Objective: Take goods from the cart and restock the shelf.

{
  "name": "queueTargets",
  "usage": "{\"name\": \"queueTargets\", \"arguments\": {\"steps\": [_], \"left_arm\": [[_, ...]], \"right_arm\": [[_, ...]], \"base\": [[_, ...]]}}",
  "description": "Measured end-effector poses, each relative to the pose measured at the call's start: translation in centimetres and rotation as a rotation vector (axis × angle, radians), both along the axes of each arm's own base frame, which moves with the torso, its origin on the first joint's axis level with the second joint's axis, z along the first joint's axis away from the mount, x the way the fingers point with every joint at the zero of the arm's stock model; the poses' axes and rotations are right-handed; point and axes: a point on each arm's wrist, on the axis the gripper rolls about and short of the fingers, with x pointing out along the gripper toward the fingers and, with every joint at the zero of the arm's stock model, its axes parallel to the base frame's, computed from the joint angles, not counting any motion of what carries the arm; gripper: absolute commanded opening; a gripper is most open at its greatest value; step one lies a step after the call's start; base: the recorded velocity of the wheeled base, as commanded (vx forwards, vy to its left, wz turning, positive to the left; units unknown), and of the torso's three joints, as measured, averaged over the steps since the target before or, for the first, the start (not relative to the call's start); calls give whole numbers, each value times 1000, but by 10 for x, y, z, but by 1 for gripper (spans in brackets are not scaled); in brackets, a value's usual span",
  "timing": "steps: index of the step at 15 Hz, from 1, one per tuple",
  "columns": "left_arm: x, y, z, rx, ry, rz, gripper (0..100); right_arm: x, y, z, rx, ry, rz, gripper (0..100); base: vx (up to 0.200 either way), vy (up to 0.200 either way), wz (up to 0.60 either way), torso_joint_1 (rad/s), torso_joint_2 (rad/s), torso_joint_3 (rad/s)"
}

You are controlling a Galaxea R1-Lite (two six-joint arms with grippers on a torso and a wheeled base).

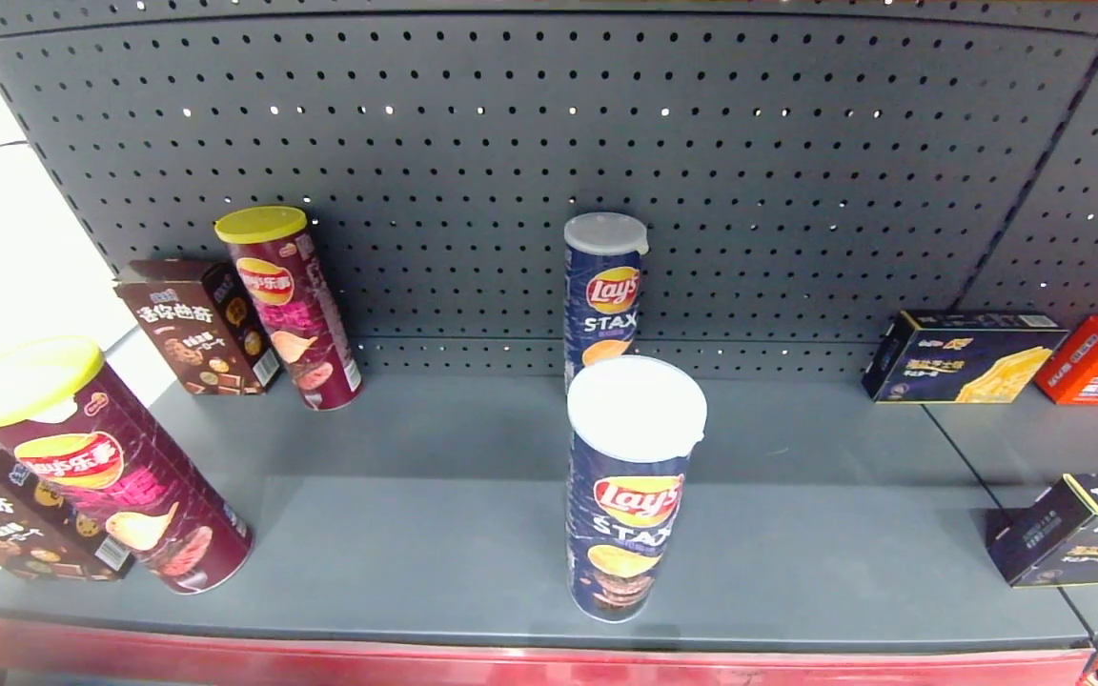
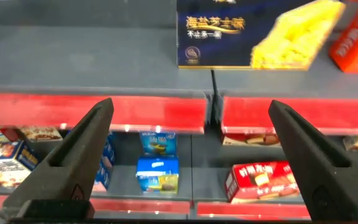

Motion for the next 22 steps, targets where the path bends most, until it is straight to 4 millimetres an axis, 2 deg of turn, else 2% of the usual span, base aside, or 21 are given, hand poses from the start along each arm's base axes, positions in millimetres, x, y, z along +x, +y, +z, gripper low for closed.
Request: {"name": "queueTargets", "arguments": {"steps": [22], "left_arm": [[0,0,0,1,1,0,100]], "right_arm": [[0,0,0,1,0,0,100]], "base": [[0,0,-27,0,0,0]]}}
